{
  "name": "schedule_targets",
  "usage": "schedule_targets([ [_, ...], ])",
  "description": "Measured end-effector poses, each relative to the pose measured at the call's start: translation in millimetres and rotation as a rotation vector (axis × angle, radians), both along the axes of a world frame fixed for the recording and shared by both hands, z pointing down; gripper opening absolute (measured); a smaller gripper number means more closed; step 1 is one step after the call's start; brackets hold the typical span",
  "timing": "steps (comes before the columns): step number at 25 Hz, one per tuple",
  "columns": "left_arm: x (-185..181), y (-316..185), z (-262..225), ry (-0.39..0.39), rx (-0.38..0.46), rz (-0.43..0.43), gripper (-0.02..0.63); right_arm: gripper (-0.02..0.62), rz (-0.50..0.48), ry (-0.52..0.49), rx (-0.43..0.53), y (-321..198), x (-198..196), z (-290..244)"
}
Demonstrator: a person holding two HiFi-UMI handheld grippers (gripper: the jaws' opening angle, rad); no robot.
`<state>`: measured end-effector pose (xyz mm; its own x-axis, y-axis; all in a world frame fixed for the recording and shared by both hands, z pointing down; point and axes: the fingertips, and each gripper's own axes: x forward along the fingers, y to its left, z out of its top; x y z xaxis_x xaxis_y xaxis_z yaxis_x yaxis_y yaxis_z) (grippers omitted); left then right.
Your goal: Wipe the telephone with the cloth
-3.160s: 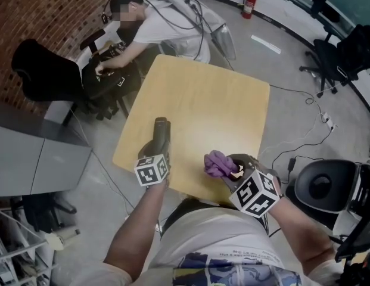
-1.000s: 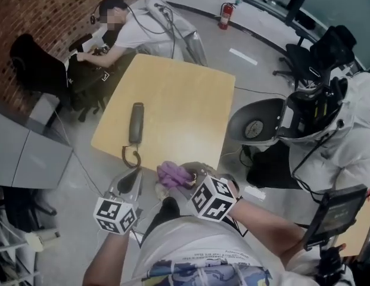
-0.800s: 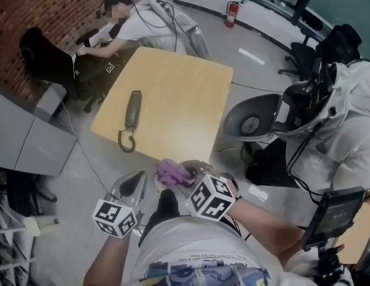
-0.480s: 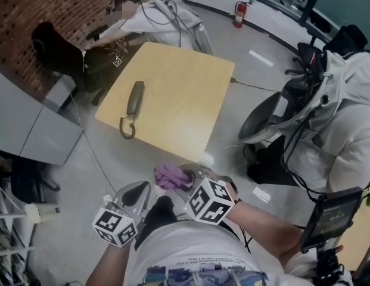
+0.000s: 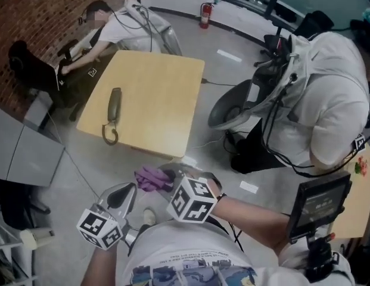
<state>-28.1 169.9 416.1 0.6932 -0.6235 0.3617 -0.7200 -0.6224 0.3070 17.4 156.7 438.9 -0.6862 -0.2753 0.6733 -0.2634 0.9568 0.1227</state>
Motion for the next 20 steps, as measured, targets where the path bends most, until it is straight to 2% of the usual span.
schedule_targets([
  [6, -42, 19, -4, 0.04, 0.002, 0.036, 0.003, 0.123, 0.032, 0.002, -0.003, 25, -45, -2],
  [13, -86, 44, 2, 0.042, -0.005, 0.069, 0.003, 0.123, 0.048, 0.011, -0.01, 58, -88, 4],
  [20, -127, 54, 7, 0.051, -0.008, 0.152, 0.003, 0.121, 0.128, 0.008, -0.007, 68, -131, 0],
])
